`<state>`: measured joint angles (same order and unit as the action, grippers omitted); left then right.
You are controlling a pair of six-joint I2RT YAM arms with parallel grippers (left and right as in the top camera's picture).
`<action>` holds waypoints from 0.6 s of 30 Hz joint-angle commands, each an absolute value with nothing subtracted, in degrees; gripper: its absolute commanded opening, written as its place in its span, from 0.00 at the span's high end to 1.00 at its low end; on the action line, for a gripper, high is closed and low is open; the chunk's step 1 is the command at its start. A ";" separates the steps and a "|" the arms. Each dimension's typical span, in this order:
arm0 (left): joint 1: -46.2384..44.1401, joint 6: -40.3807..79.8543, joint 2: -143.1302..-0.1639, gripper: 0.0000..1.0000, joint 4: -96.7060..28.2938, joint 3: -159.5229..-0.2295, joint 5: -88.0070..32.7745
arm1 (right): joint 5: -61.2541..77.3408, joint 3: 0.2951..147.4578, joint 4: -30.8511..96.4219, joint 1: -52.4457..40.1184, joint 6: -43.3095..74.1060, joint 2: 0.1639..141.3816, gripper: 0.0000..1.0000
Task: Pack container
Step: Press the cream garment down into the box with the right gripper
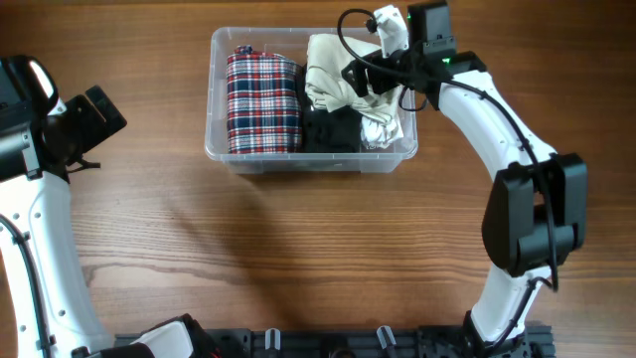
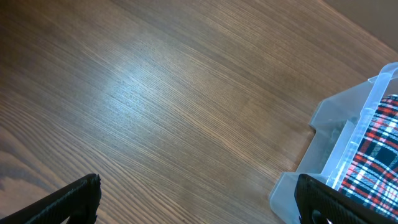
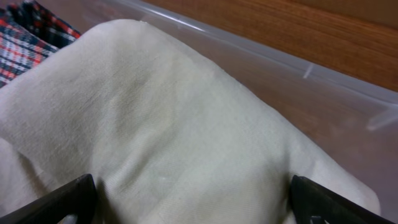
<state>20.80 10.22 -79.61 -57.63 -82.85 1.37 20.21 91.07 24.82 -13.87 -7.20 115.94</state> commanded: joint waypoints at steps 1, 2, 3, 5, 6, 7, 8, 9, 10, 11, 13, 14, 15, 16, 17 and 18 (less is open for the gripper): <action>21.17 10.76 -79.83 0.00 -57.52 -82.72 0.89 | 20.93 88.01 29.15 -17.04 -5.63 124.03 0.00; 21.17 10.76 -79.83 0.00 -57.52 -82.72 0.89 | 20.91 88.01 29.04 -17.04 -5.63 124.03 0.00; 21.17 10.76 -79.83 0.00 -57.52 -82.72 0.89 | 20.71 88.07 28.82 -17.02 -5.65 123.92 0.00; 21.17 10.76 -79.83 0.00 -57.52 -82.72 0.89 | 19.33 88.71 29.12 -17.02 -6.02 123.26 0.00; 21.17 10.76 -79.83 0.00 -57.52 -82.72 0.89 | 18.72 89.14 29.50 -17.02 -6.11 122.96 0.00; 21.17 10.76 -79.83 0.00 -57.52 -82.72 0.89 | 18.24 89.60 29.93 -17.02 -6.61 122.48 0.01; 21.17 10.76 -79.83 0.00 -57.52 -82.72 0.89 | 17.37 90.50 30.70 -17.02 -7.81 121.67 0.00; 21.17 10.76 -79.83 0.00 -57.52 -82.72 0.89 | 15.75 91.64 31.44 -16.99 -8.23 120.86 0.00; 21.17 10.76 -79.83 0.00 -57.52 -82.72 0.89 | 14.63 93.21 32.69 -17.02 -9.37 120.09 0.00; 21.17 10.76 -79.83 0.00 -57.52 -82.72 0.89 | 14.13 95.96 34.68 -17.02 -10.63 119.33 0.00; 21.17 10.76 -79.83 0.00 -57.52 -82.72 0.89 | 14.20 100.66 38.00 -17.04 -10.87 118.32 0.00; 21.17 10.76 -79.83 0.00 -57.52 -82.72 0.89 | 15.03 102.54 39.35 -17.08 -11.44 118.02 0.00; 21.17 10.76 -79.83 0.00 -57.52 -82.72 0.89 | 16.16 103.92 40.34 -17.19 -12.08 117.75 0.00; 21.17 10.76 -79.83 0.00 -57.52 -82.72 0.89 | 16.58 104.95 40.82 -17.30 -12.08 117.43 0.00; 21.17 10.76 -79.83 0.00 -57.52 -82.72 0.89 | 16.78 105.34 40.84 -17.47 -12.27 117.03 0.00; 21.17 10.76 -79.83 0.00 -57.52 -82.72 0.91 | 17.10 105.43 40.82 -17.76 -12.99 116.62 0.00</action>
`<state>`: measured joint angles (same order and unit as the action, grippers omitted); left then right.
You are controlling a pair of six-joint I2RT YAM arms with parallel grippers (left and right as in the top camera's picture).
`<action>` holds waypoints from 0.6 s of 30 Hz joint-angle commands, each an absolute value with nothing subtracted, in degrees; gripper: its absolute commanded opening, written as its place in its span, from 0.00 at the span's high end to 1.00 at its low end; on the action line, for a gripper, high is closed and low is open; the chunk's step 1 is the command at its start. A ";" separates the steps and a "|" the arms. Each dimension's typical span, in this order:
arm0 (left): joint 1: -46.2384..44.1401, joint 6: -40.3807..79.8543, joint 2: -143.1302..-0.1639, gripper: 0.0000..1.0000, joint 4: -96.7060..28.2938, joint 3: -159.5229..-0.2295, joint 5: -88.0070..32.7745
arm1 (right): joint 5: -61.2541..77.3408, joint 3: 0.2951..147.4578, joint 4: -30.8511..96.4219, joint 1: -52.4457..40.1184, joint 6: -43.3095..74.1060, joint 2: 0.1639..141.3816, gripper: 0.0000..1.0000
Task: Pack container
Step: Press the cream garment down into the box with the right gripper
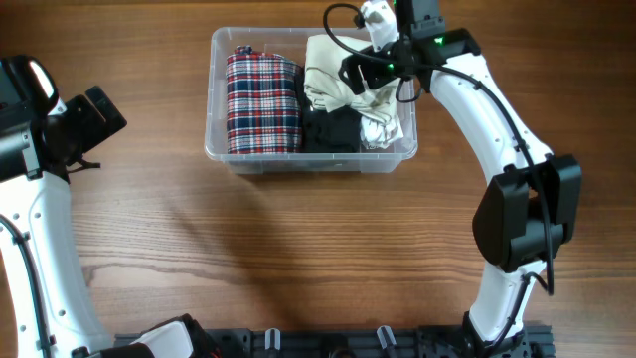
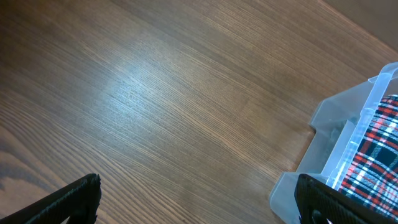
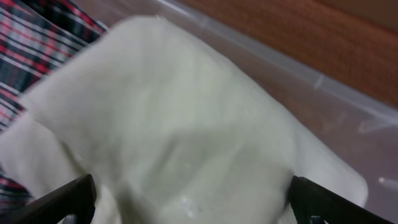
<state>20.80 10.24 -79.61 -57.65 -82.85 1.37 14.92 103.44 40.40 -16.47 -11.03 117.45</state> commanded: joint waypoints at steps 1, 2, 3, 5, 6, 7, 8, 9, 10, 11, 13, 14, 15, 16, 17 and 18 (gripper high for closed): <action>21.17 10.76 -79.83 0.00 -57.52 -82.72 0.89 | 18.02 105.43 40.82 -18.37 -13.82 116.25 0.00; 21.17 10.76 -79.83 0.00 -57.52 -82.72 0.89 | 18.04 105.43 40.82 -18.96 -14.00 116.22 0.00; 21.17 10.76 -79.83 0.00 -57.52 -82.72 0.89 | 18.02 105.43 40.82 -19.44 -14.13 116.16 0.00; 21.17 10.76 -79.83 0.00 -57.52 -82.72 0.89 | 18.04 105.43 41.15 -20.69 -14.17 116.18 0.00; 21.17 10.76 -79.83 0.00 -57.52 -82.72 0.89 | 18.02 105.43 41.34 -21.19 -14.17 116.18 0.00; 21.17 10.76 -79.83 0.00 -57.52 -82.72 0.89 | 18.02 105.41 41.39 -21.78 -14.15 116.38 0.00; 21.17 10.76 -79.83 0.00 -57.52 -82.72 0.89 | 18.02 105.41 41.36 -22.13 -14.17 116.77 0.00; 21.17 10.76 -79.83 0.00 -57.52 -82.72 0.89 | 18.04 105.32 41.34 -22.35 -14.04 117.10 0.00; 21.17 10.76 -79.83 0.00 -57.52 -82.72 0.89 | 18.04 105.30 41.47 -22.68 -13.39 118.58 0.00; 21.17 10.76 -79.83 0.00 -57.52 -82.72 0.89 | 18.06 105.30 41.69 -22.70 -13.21 119.20 0.00; 21.17 10.76 -79.83 0.00 -57.52 -82.72 0.89 | 18.06 105.27 42.37 -22.70 -13.10 120.81 0.00; 21.17 10.76 -79.83 0.00 -57.52 -82.72 0.89 | 18.06 105.27 43.13 -22.70 -13.08 122.37 0.00; 21.17 10.76 -79.83 0.00 -57.52 -82.72 0.89 | 18.09 105.27 43.79 -22.70 -13.08 123.39 0.00; 21.17 10.76 -79.83 0.00 -57.52 -82.72 0.89 | 18.11 105.25 44.38 -22.72 -13.08 124.03 0.00; 21.17 10.76 -79.83 0.00 -57.52 -82.72 0.89 | 18.37 105.25 45.01 -22.72 -13.10 124.49 0.00; 21.17 10.76 -79.83 0.00 -57.52 -82.72 0.89 | 18.98 105.25 45.28 -22.72 -13.13 124.95 0.00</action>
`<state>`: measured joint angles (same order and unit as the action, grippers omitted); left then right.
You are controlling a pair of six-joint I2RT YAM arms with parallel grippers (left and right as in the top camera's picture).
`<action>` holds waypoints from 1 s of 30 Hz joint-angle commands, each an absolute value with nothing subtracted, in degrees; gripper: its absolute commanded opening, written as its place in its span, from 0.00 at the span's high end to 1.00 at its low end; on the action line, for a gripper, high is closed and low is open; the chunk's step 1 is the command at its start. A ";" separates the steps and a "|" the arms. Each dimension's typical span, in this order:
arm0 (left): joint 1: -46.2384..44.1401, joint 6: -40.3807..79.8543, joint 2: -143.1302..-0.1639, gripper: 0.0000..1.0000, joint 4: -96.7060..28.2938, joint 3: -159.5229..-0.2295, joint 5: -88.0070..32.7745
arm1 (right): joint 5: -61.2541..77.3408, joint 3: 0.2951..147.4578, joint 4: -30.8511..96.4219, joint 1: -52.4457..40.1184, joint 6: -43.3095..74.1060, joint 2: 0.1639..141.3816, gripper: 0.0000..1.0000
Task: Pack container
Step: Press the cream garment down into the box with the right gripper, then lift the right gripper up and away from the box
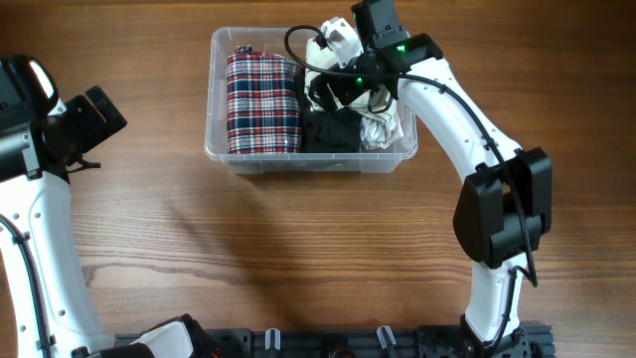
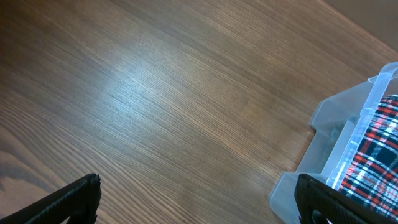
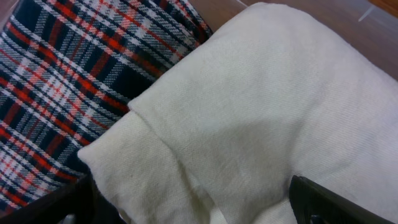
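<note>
The clear plastic container point(image 1: 308, 159) stands at the back of the table. In it a folded plaid cloth point(image 1: 263, 104) lies at the left, with a cream cloth point(image 3: 261, 106), a black cloth point(image 1: 333, 134) and a white cloth point(image 1: 381, 127) at the right. My right gripper point(image 1: 333, 88) hangs inside the container, open, over the cream cloth's left edge right beside the plaid cloth point(image 3: 81, 81); its fingers straddle the cream fabric. My left gripper point(image 1: 99, 119) is open over bare table, left of the container.
A corner of the container point(image 2: 348, 137) shows at the right of the left wrist view, with wood table point(image 2: 155, 106) below the left gripper. The right arm point(image 1: 467, 119) reaches in over the container's right wall.
My right gripper has moved left across the container, from the middle of the cream cloth to its left edge beside the plaid cloth. The left arm has not moved.
My open right gripper was first over the right part of the cream cloth near the container's back right wall. Then it stood further left over the cloth. Now it sits at the seam between cream and plaid cloths. The left gripper stayed open at the left throughout.
</note>
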<state>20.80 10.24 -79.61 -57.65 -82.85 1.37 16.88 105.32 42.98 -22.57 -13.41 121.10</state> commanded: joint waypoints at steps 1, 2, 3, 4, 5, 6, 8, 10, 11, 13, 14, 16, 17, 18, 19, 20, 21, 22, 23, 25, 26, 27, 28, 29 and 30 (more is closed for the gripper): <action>21.17 10.76 -79.83 0.00 -57.52 -82.72 0.89 | 19.57 105.25 45.52 -22.72 -13.13 125.05 0.00; 21.17 10.76 -79.83 0.00 -57.52 -82.72 0.89 | 19.55 105.25 45.84 -22.72 -13.13 125.05 0.00; 21.17 10.76 -79.83 0.00 -57.52 -82.72 0.89 | 19.55 105.27 46.17 -22.72 -13.13 125.03 0.00; 21.17 10.76 -79.83 0.00 -57.52 -82.72 0.89 | 19.53 105.32 46.59 -22.70 -13.17 124.79 0.00; 21.19 10.76 -79.83 0.00 -57.52 -82.72 0.89 | 19.53 105.54 46.92 -22.68 -13.15 124.27 0.00; 21.17 10.76 -79.83 0.00 -57.52 -82.72 0.89 | 19.51 105.93 47.29 -22.63 -13.13 123.57 0.00; 21.12 10.76 -79.83 0.00 -57.52 -82.72 0.89 | 19.25 107.55 48.07 -22.52 -13.13 120.79 0.00; 21.12 10.76 -79.83 0.00 -57.52 -82.72 0.89 | 18.96 111.00 49.60 -21.98 -12.91 116.86 0.00; 21.12 10.76 -79.83 0.00 -57.52 -82.72 0.89 | 18.72 112.88 50.70 -21.56 -12.71 115.15 0.00; 21.12 10.76 -79.83 0.00 -57.52 -82.72 0.89 | 15.46 115.42 52.38 -20.12 -11.60 110.63 0.00; 21.12 10.76 -79.83 0.00 -57.52 -82.72 0.89 | 14.04 115.59 52.69 -19.46 -11.57 108.77 0.00; 21.12 10.76 -79.83 0.00 -57.52 -82.72 0.89 | 10.33 115.59 54.17 -17.02 -11.60 103.63 0.00; 21.12 10.76 -79.83 0.00 -57.52 -82.72 0.89 | 9.04 115.59 55.00 -15.97 -11.62 101.89 0.00; 21.12 10.76 -79.83 0.00 -57.52 -82.72 0.89 | 6.79 115.59 56.47 -14.33 -11.64 99.26 0.00; 21.12 10.76 -79.83 0.00 -57.52 -82.72 0.89 | 5.15 115.59 57.45 -13.23 -11.64 97.76 0.00; 21.12 10.76 -79.83 0.00 -57.52 -82.72 0.89 | 3.25 115.59 58.52 -12.10 -11.66 96.27 0.00; 21.12 10.76 -79.83 0.00 -57.52 -82.72 0.89 | 1.04 115.59 60.01 -10.50 -11.68 94.50 0.00; 21.12 10.76 -79.83 0.00 -57.52 -82.72 0.89 | -0.64 115.59 61.01 -9.30 -11.88 93.43 0.00; 21.12 10.76 -79.83 0.00 -57.52 -82.72 0.89 | -2.39 115.57 62.15 -8.03 -12.01 92.55 0.00; 21.12 10.76 -79.83 0.00 -57.52 -82.72 0.89 | -4.78 115.57 63.31 -6.68 -12.05 92.12 0.00; 21.12 10.76 -79.83 0.00 -57.52 -82.72 0.91 | -5.80 115.55 63.86 -6.20 -12.05 92.14 0.00; 21.12 10.76 -79.83 0.00 -57.52 -82.72 0.89 | -6.26 115.37 63.99 -5.91 -12.08 92.38 0.00; 21.12 10.76 -79.83 0.00 -57.49 -82.72 0.89 | -6.24 115.20 63.90 -5.91 -12.03 92.55 0.00; 21.12 10.76 -79.83 0.00 -57.52 -82.72 0.89 | -6.24 114.91 63.94 -5.91 -12.03 92.58 0.00; 21.12 10.76 -79.83 0.00 -57.52 -82.72 0.89 | -6.22 114.80 63.94 -5.91 -12.01 92.58 0.00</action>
